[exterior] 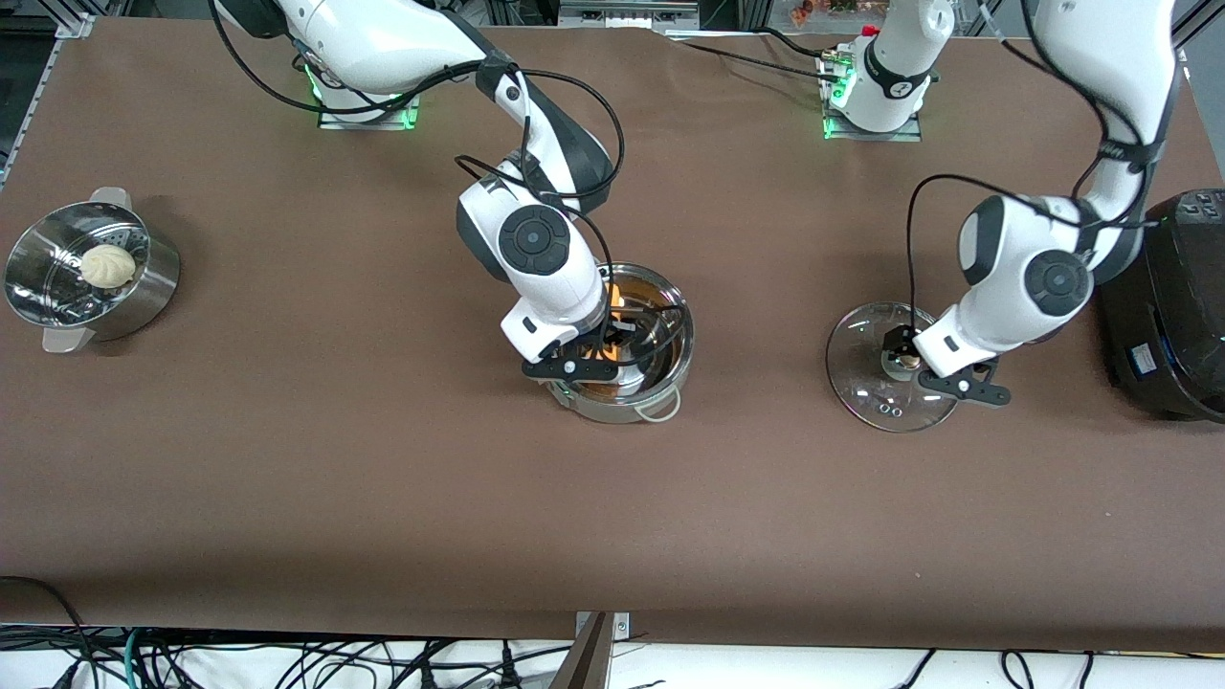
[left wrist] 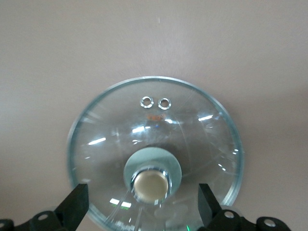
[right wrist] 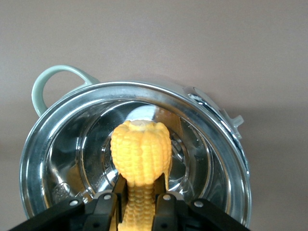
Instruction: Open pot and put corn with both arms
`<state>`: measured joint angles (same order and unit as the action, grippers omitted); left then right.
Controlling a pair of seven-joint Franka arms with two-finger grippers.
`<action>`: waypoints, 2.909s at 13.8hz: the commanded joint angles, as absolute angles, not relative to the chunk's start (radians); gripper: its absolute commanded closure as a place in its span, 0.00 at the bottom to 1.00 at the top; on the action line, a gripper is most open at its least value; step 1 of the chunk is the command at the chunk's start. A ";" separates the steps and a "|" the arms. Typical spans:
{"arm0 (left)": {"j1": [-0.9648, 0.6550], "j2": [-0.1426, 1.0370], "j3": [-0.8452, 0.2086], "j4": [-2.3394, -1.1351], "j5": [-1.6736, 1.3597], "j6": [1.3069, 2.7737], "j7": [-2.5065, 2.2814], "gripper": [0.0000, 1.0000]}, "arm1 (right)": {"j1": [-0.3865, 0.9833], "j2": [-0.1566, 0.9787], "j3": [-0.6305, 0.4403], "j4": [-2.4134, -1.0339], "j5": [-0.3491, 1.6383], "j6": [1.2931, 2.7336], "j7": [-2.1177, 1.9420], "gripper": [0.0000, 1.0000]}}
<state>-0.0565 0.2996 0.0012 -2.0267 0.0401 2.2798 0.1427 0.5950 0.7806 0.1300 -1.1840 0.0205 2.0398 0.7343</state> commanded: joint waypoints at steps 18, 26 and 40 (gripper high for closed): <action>0.008 0.077 -0.064 -1.489 0.055 1.473 -0.004 0.00 | 0.522 0.756 0.121 -1.155 -0.008 1.933 0.669 0.12; 0.009 -0.002 -0.055 -1.626 0.029 1.600 -0.012 0.00 | 0.359 0.557 0.025 -1.196 -0.006 1.644 0.459 0.00; 0.011 0.003 -0.055 -1.623 0.031 1.574 -0.012 0.00 | 0.066 -0.003 0.017 -1.675 -0.031 1.603 -0.041 0.00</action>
